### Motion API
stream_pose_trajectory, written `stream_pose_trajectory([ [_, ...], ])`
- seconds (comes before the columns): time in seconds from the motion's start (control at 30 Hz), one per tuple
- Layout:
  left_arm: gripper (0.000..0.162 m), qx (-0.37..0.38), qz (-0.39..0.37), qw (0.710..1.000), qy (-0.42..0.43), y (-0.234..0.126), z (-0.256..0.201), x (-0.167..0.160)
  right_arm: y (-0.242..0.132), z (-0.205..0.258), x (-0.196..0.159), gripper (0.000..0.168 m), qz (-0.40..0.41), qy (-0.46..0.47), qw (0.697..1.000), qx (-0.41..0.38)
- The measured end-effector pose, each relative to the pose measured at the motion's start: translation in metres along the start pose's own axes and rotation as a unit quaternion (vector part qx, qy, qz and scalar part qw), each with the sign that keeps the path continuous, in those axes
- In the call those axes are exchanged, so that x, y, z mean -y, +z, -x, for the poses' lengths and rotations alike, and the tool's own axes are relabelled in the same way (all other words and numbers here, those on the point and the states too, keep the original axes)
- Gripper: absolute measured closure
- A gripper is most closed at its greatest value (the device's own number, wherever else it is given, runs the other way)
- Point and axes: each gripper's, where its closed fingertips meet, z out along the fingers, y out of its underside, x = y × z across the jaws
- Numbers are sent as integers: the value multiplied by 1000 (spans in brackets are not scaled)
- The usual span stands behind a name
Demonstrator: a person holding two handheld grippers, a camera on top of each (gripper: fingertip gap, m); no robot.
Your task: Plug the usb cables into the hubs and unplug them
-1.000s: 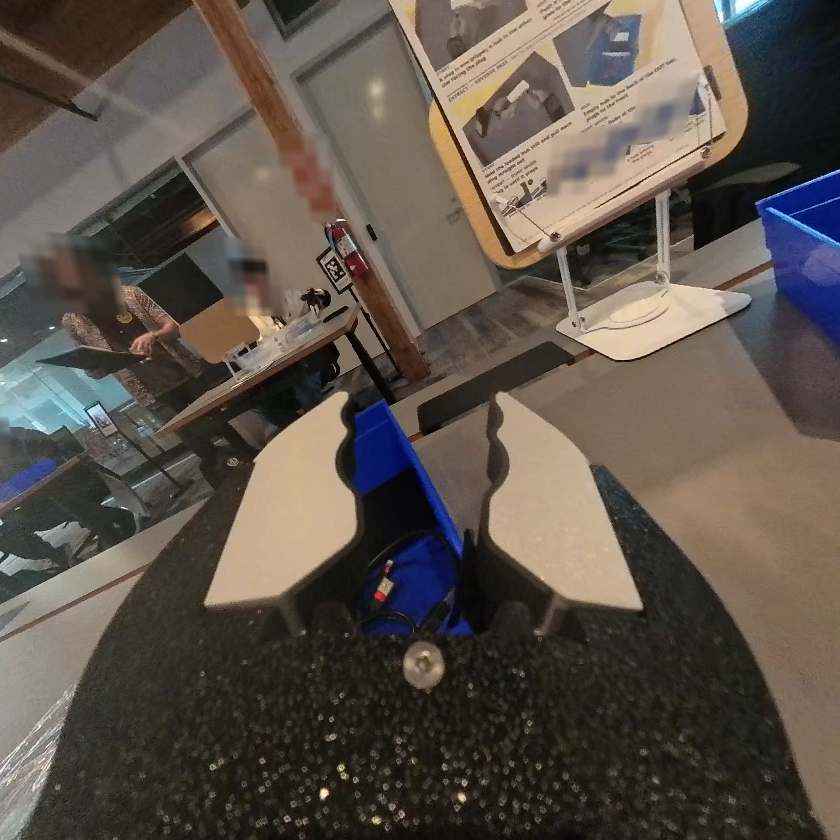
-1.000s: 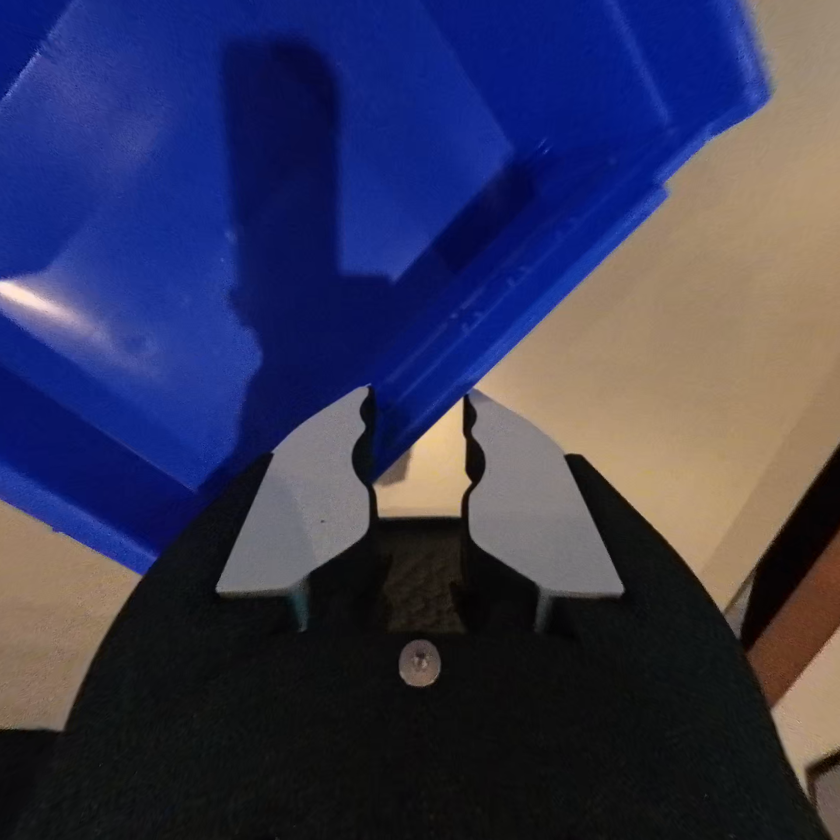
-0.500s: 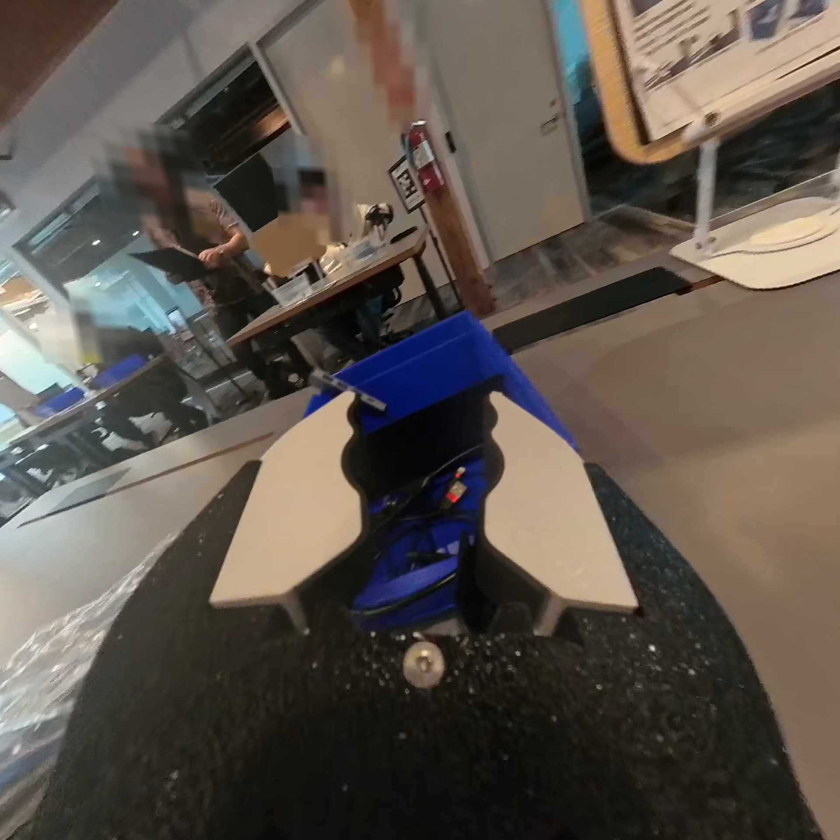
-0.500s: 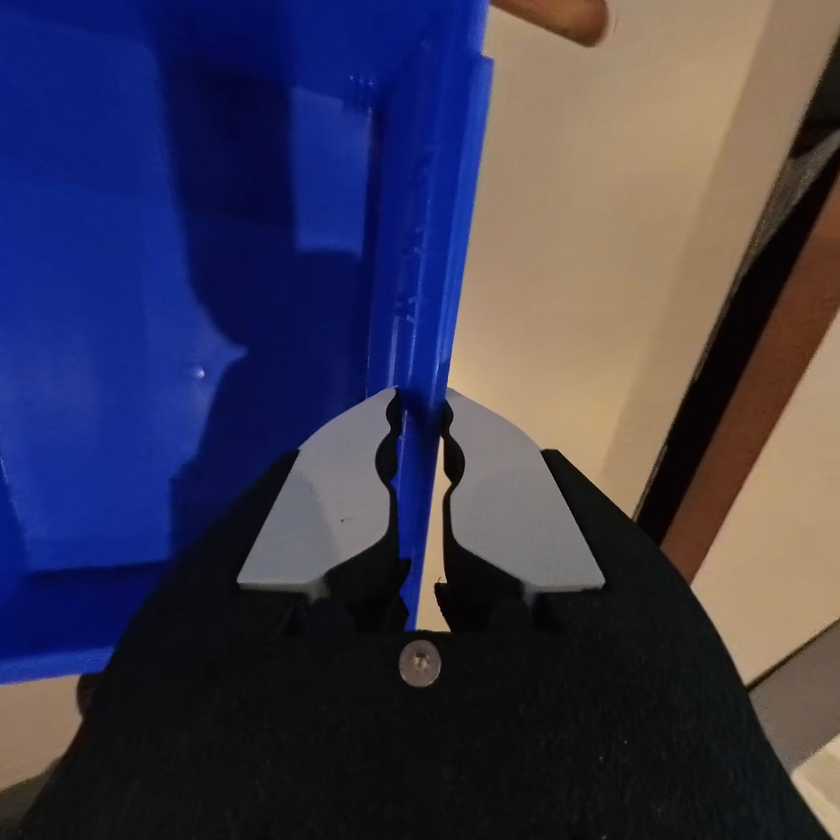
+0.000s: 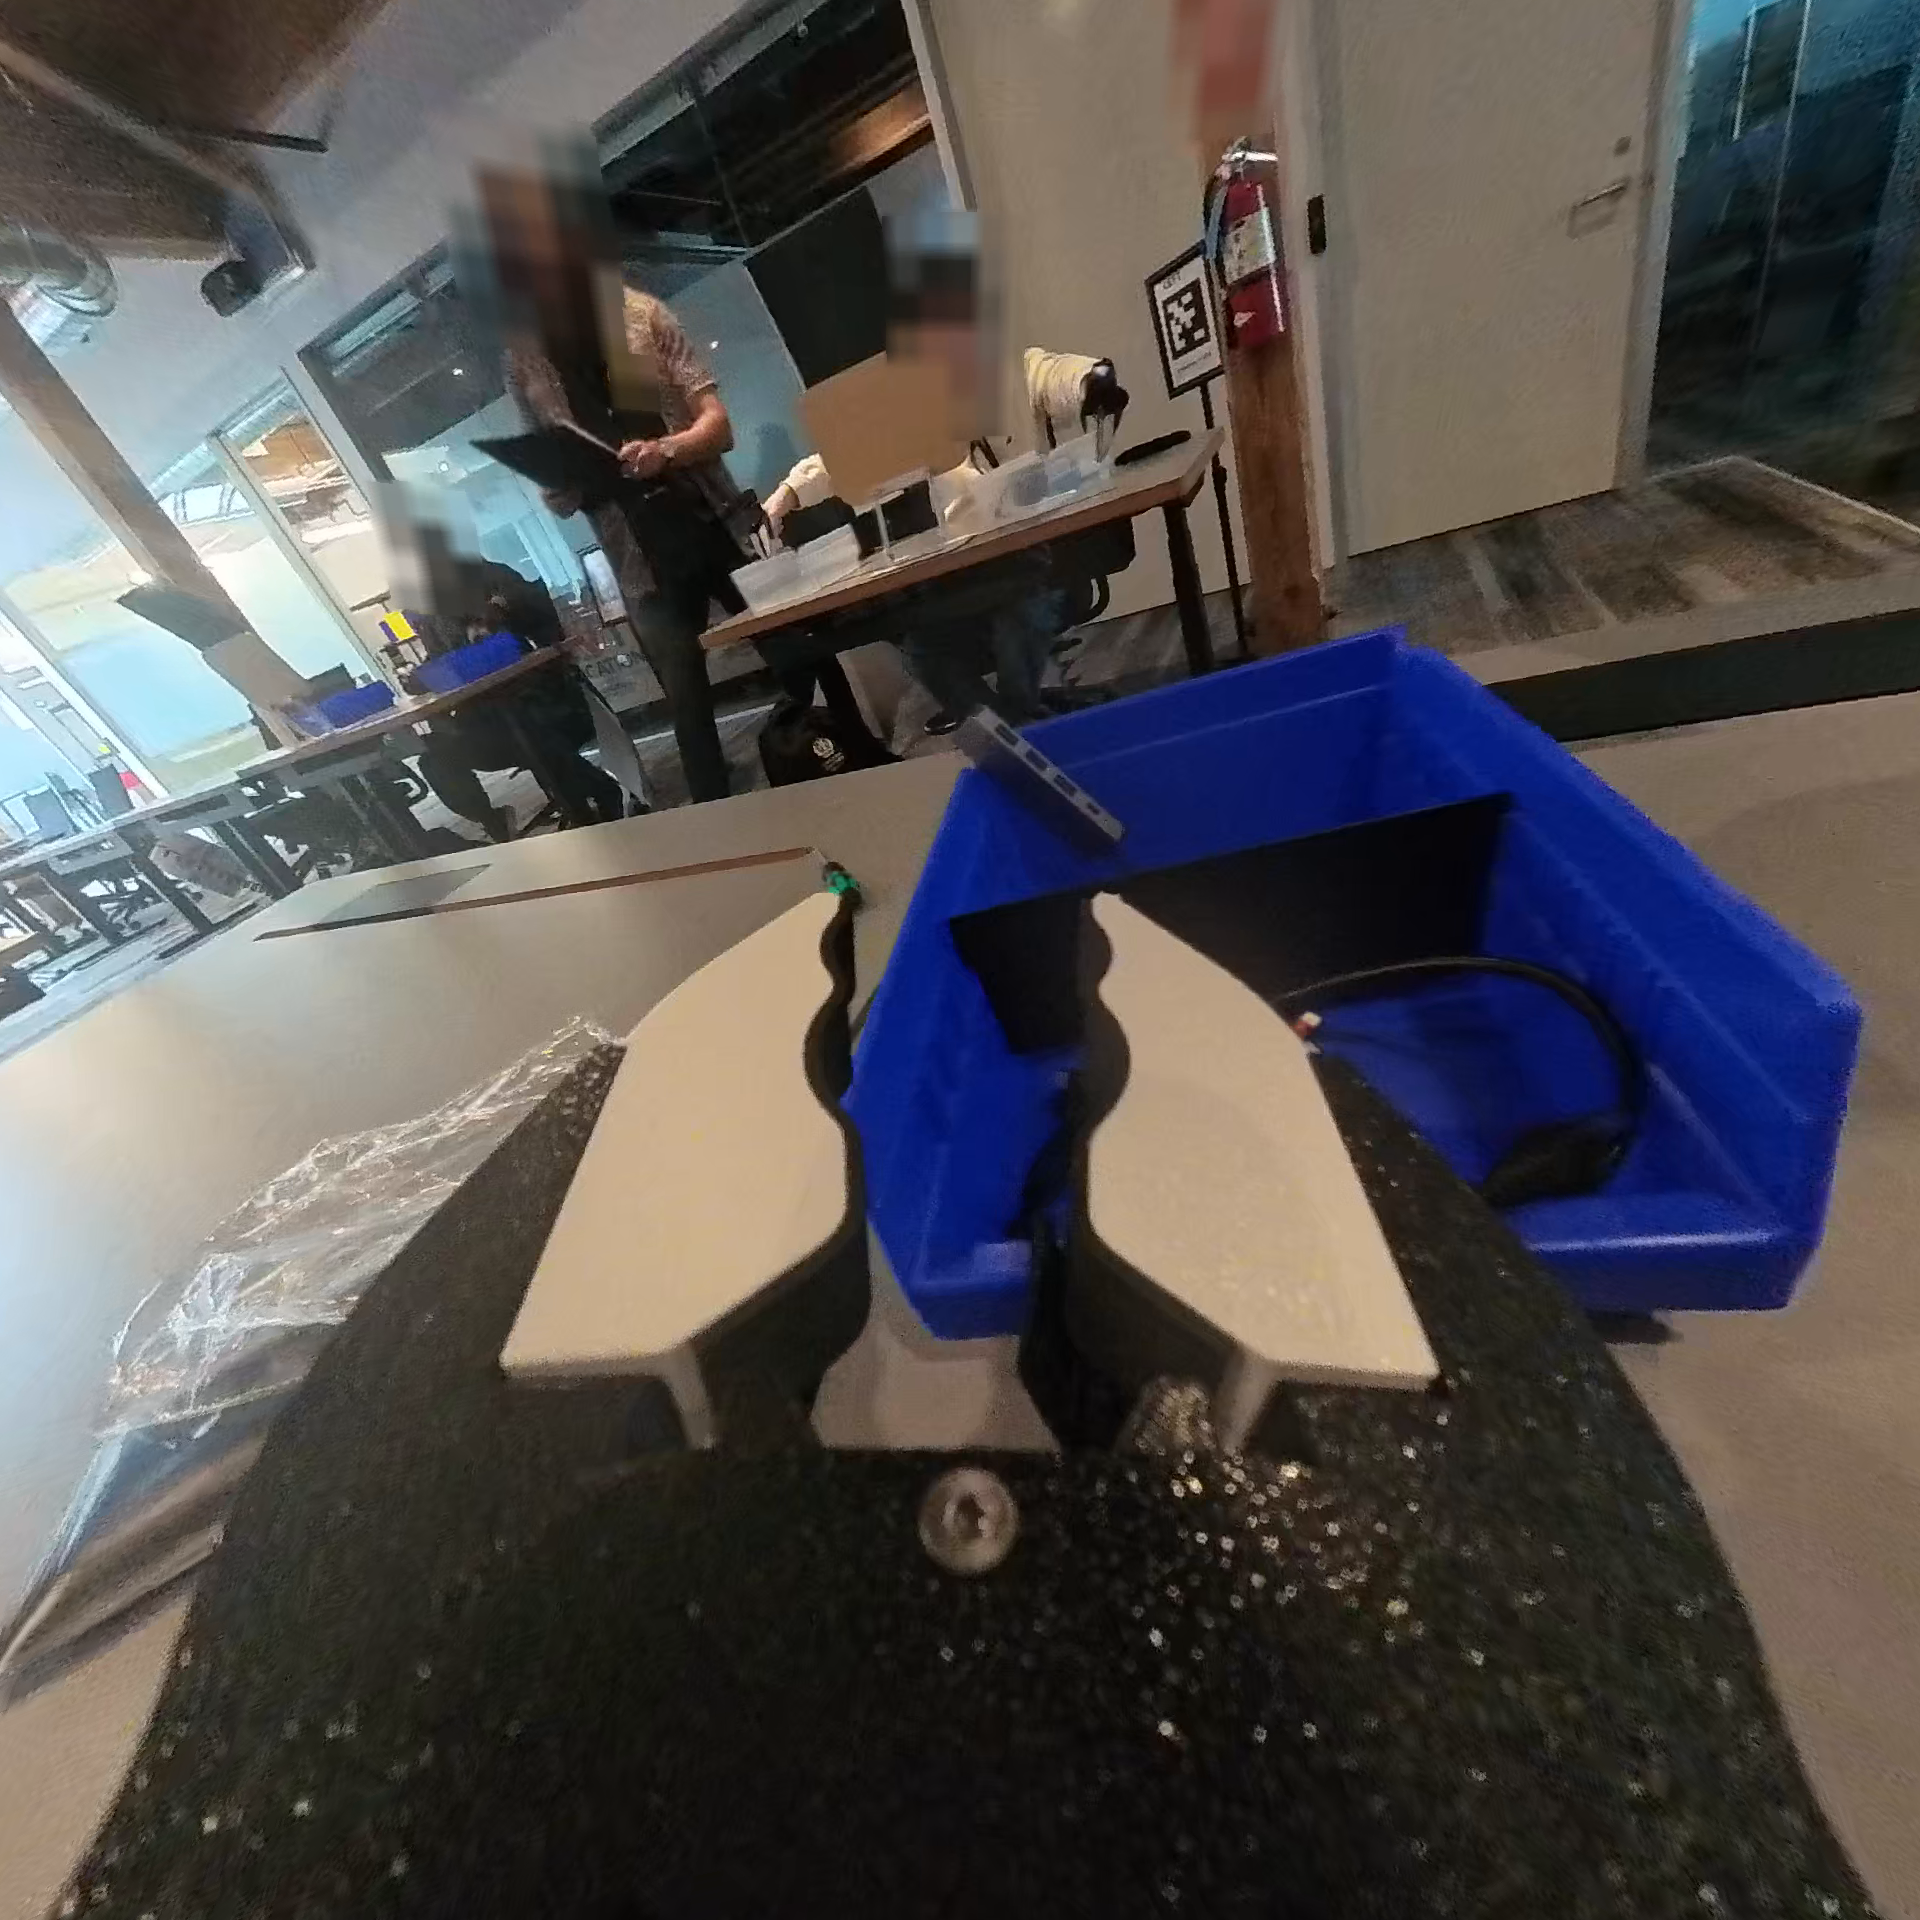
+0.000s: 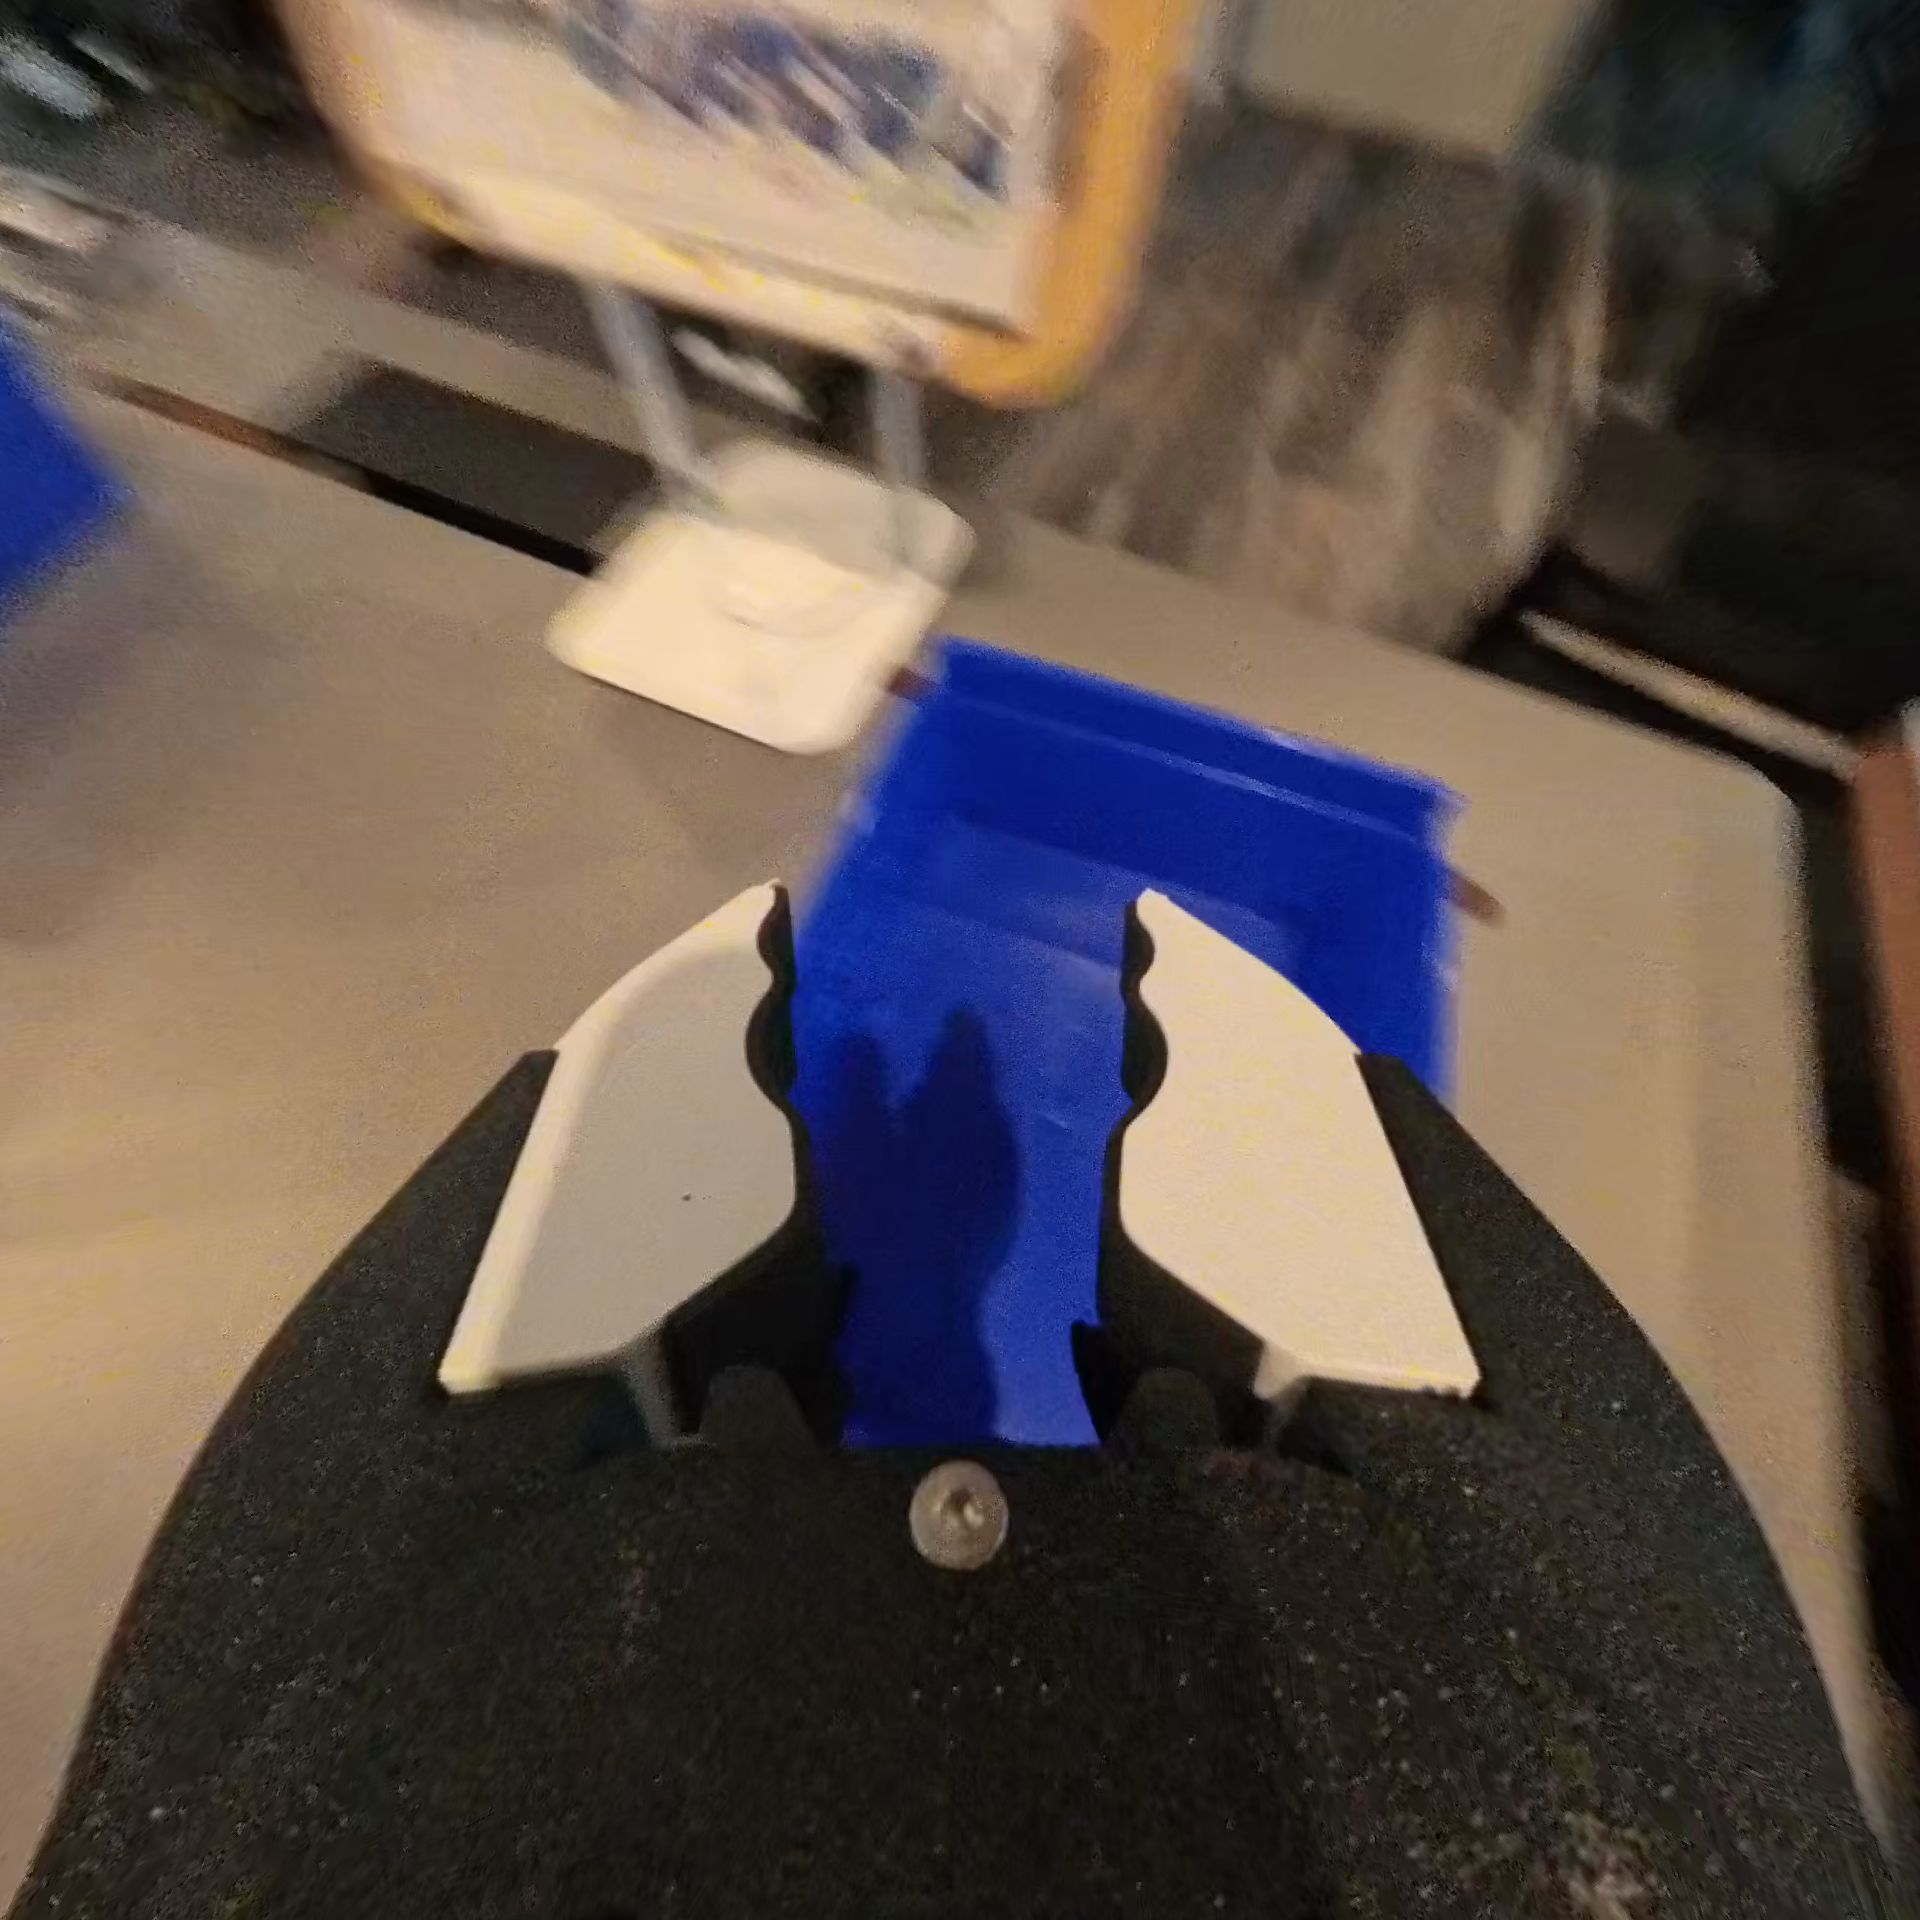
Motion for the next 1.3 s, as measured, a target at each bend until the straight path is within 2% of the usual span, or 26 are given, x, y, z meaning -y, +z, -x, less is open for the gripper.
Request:
stream_pose_trajectory([
  [0.1, 121, -7, 1, 1000, -4, 4, -1, -1, -20, 107, 19, 108, -118, -24, 985, 126],
  [0.17, 121, -20, -1, 1000, -6, 7, -7, -1, -22, 172, 17, 107, -168, -31, 965, 200],
  [0.23, 122, -32, -4, 999, 5, 11, -13, 1, -9, 220, 4, 103, -194, -53, 952, 229],
  [0.33, 125, -51, -11, 997, 50, 22, -22, 8, 22, 271, -15, 103, -243, -79, 933, 252],
  [0.43, 146, -85, -46, 986, 139, 43, -29, 26, 57, 298, -39, 104, -237, -90, 931, 264],
  [0.5, 152, -116, -48, 970, 209, 66, -34, 33, 70, 310, -55, 103, -215, -76, 930, 288],
  [0.63, 144, -165, -7, 914, 371, 124, -39, 19, 77, 312, -77, 106, -199, -49, 930, 305],
  [0.8, 137, -277, 9, 781, 560, 173, -66, -21, 76, 311, -76, 110, -211, -45, 927, 306],
  [0.87, 127, -317, 18, 741, 592, 185, -74, -36, 75, 312, -77, 110, -212, -51, 927, 307],
  [0.97, 119, -346, 60, 713, 607, 204, -76, -54, 75, 315, -78, 111, -209, -61, 927, 307],
  [1.2, 124, -346, 106, 637, 680, 241, -69, -76, 74, 320, -80, 111, -206, -83, 924, 310],
  [1.3, 128, -333, 112, 581, 734, 253, -66, -86, 74, 321, -81, 112, -206, -87, 924, 310],
])
